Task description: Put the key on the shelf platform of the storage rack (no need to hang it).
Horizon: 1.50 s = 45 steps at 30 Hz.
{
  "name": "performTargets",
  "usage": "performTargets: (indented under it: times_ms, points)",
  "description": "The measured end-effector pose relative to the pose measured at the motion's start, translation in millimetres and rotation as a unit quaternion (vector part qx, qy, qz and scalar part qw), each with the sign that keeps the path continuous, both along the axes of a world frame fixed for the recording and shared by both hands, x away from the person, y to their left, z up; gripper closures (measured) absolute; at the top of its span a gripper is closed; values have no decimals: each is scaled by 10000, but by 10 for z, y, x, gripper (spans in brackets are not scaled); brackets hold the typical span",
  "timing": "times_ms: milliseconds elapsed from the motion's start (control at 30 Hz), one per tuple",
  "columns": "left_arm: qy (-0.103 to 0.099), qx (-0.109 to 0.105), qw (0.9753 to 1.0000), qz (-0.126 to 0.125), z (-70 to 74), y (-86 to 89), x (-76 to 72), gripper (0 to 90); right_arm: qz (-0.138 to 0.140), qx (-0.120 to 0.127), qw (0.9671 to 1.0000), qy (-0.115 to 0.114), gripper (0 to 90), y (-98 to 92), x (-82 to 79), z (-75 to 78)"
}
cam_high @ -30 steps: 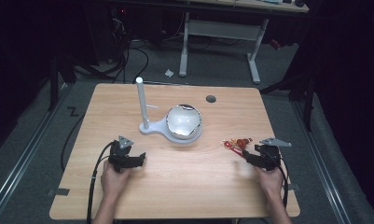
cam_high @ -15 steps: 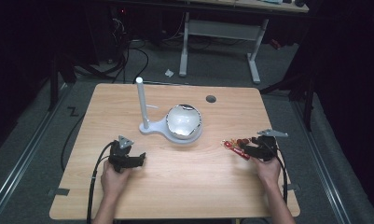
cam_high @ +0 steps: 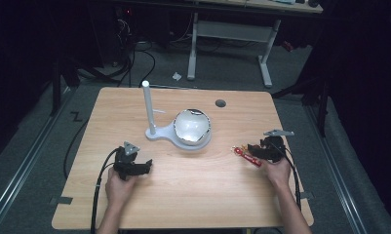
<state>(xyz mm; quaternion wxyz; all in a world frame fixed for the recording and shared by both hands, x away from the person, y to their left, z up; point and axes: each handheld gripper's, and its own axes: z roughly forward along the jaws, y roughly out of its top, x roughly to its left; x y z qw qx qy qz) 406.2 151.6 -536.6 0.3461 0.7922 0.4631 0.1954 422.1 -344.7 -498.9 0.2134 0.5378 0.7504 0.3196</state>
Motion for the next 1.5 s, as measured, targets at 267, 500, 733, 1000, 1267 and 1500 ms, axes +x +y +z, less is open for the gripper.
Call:
performTargets:
  times_ms: [267,500,733,1000,1267,1500]
  points:
    - [0,2,10000,-1,0,0,0,171,130,32,9998,124,335,-10,70,-39]
    - [0,0,10000,0,0,0,0,171,261,-125,9993,247,318,10,88,-108]
    - [-1,-1,10000,1,0,0,0,170,346,-381,9985,163,336,48,94,-125]
    - [-1,-1,10000,1,0,0,0,170,317,-451,9984,80,403,59,127,-170]
    - [-1,0,10000,0,0,0,0,170,355,-501,9981,49,417,62,125,-163]
    - [0,1,10000,0,0,0,0,170,219,-300,9993,-86,423,25,110,-114]
